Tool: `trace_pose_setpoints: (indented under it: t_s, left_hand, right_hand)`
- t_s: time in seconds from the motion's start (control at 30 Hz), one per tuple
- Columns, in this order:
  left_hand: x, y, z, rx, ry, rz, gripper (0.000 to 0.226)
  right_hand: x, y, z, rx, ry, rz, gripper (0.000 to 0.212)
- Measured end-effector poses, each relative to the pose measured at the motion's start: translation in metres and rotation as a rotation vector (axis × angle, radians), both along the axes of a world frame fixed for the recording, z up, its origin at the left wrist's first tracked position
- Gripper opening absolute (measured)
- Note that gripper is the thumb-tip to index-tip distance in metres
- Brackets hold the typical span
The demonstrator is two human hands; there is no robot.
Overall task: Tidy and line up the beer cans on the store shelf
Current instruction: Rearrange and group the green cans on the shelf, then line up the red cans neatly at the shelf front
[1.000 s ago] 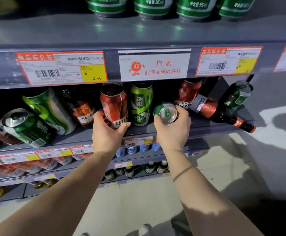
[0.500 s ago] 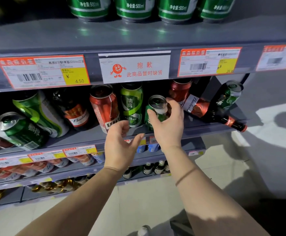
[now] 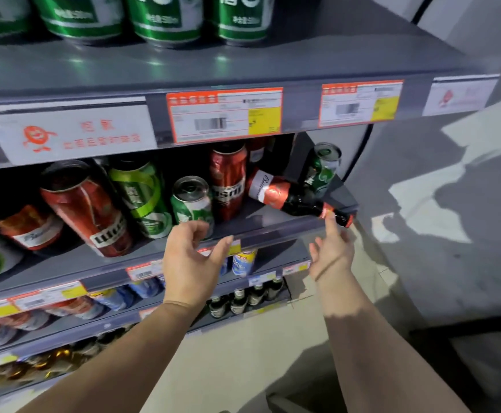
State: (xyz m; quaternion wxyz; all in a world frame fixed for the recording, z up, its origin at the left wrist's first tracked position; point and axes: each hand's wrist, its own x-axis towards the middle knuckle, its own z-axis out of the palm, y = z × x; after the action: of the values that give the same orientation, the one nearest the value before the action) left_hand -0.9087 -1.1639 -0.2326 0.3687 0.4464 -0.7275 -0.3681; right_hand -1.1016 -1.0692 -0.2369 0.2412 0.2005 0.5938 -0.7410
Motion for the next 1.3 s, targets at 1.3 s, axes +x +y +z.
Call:
trace_pose_setpoints:
  t_s: [1.3]
  left_hand:
    - [0.000, -0.019, 0.009, 0.148, -0.054, 0.251, 0.070]
  right_hand:
    - [0.003, -0.096, 0.116, 0.402, 0.811, 0.778, 0.033]
